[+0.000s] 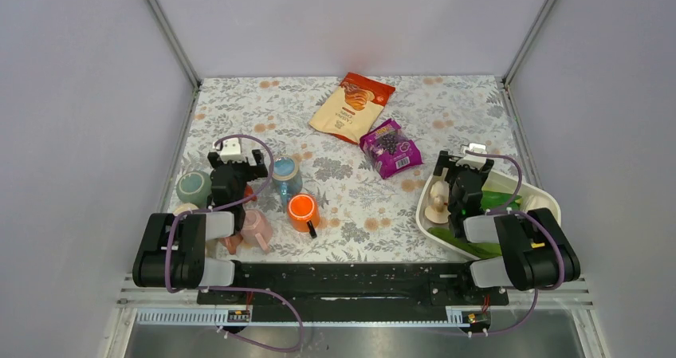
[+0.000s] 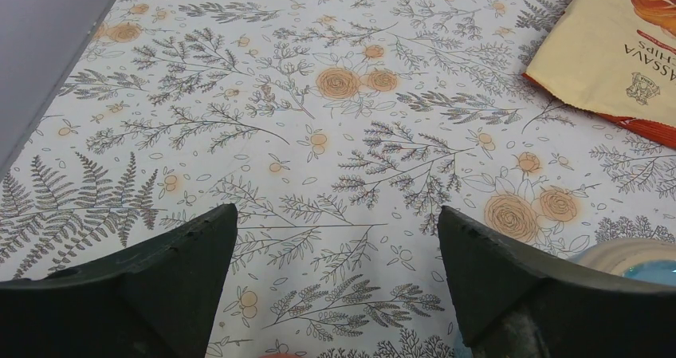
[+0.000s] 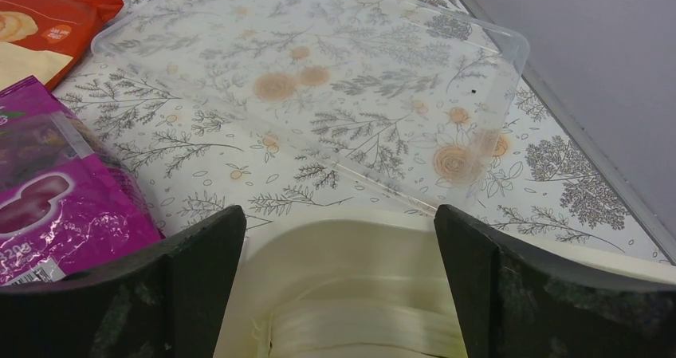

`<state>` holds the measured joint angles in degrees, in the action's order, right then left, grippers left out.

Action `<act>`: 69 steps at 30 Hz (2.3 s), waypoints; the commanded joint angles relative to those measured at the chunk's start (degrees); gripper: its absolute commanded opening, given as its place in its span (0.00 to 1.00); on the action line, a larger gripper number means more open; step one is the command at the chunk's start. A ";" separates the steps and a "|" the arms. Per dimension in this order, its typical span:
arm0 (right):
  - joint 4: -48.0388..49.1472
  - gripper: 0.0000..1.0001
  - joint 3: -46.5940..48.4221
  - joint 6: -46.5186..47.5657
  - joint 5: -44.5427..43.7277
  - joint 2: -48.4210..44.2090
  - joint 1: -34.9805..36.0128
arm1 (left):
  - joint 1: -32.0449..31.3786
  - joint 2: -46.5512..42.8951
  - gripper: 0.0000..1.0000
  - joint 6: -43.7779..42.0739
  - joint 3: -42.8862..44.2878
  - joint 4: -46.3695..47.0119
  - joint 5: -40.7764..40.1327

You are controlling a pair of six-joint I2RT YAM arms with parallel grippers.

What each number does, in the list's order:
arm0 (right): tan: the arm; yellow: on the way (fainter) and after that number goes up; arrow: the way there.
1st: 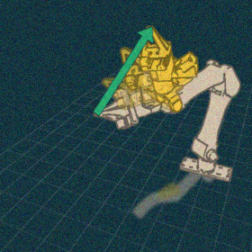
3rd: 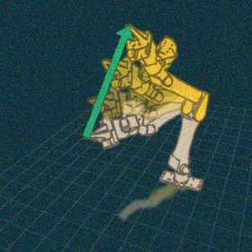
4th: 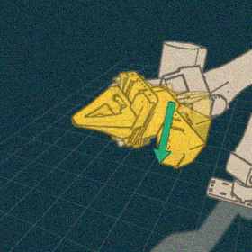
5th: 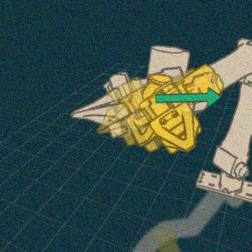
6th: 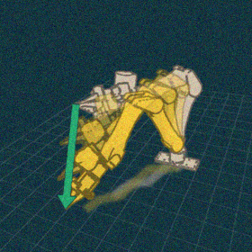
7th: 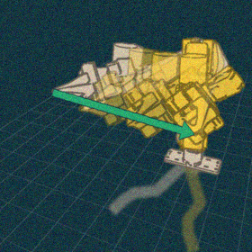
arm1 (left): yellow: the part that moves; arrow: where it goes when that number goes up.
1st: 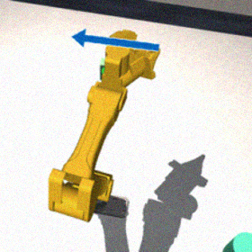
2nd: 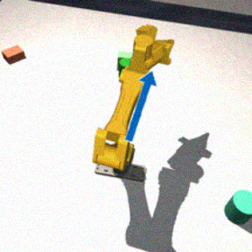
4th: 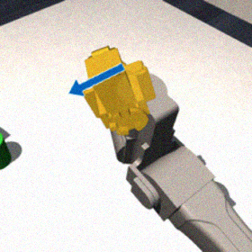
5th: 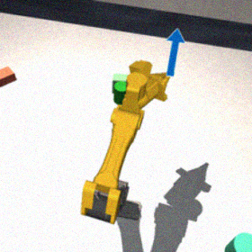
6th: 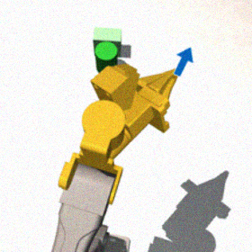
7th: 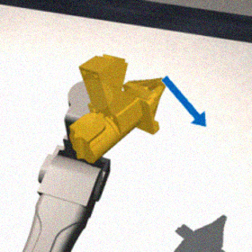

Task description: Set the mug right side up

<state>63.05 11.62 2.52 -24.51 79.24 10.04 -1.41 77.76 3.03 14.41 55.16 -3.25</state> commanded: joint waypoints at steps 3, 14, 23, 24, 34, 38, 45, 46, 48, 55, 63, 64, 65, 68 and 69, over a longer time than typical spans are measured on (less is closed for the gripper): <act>-7.14 0.98 1.32 -1.16 -1.11 -9.34 -0.36 | 0.00 -0.50 0.99 -0.30 0.54 3.21 1.00; -51.66 0.99 22.07 -11.44 9.97 -21.91 -0.29 | 0.62 -10.09 0.99 -1.04 21.94 -38.77 10.11; -61.90 0.99 27.84 -15.57 14.67 -18.83 1.15 | -6.17 -15.62 0.89 -2.21 40.70 -88.08 17.17; -61.68 0.99 27.69 -15.61 14.79 -18.71 1.28 | -7.53 -15.28 0.87 -2.50 41.45 -91.08 16.41; -60.15 0.99 26.66 -16.30 15.27 -18.49 1.47 | -18.54 -9.66 0.80 -2.07 43.32 -103.49 10.46; -59.28 0.99 26.12 -16.53 14.93 -18.43 1.47 | -19.59 -6.44 0.78 -1.61 42.63 -102.16 9.55; -59.00 0.99 25.93 -16.91 15.02 -18.21 1.47 | -19.44 -0.72 0.69 -1.43 44.17 -97.29 5.60; -59.00 0.99 25.85 -16.94 15.10 -18.30 1.47 | -19.38 0.24 0.68 -1.26 44.64 -96.80 5.48; -58.77 0.99 25.71 -17.02 15.27 -18.64 1.47 | -19.16 1.43 0.66 -1.02 45.22 -95.30 5.22; -57.85 0.99 25.09 -17.09 15.98 -18.96 1.47 | -15.94 7.17 0.57 -0.86 46.90 -90.64 5.17; -57.51 0.99 24.96 -17.35 17.24 -18.37 1.47 | -13.88 12.17 0.45 -0.05 46.91 -84.59 8.76; -57.51 0.99 24.97 -17.40 17.42 -18.26 1.47 | -13.93 12.16 0.45 -0.23 46.63 -83.52 9.05; -57.47 0.99 24.95 -17.41 17.59 -18.19 1.47 | -13.89 12.09 0.45 -0.63 46.41 -82.51 8.95; -57.31 0.99 24.96 -17.51 18.13 -17.72 1.47 | -13.78 11.73 0.44 -1.25 45.63 -79.19 7.72; -57.33 0.99 25.03 -17.51 18.41 -17.43 1.47 | -13.78 11.57 0.43 -1.34 45.33 -78.19 7.22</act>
<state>3.38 36.69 -14.26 -7.77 61.08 11.14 -15.25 90.72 2.15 59.64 -31.03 4.16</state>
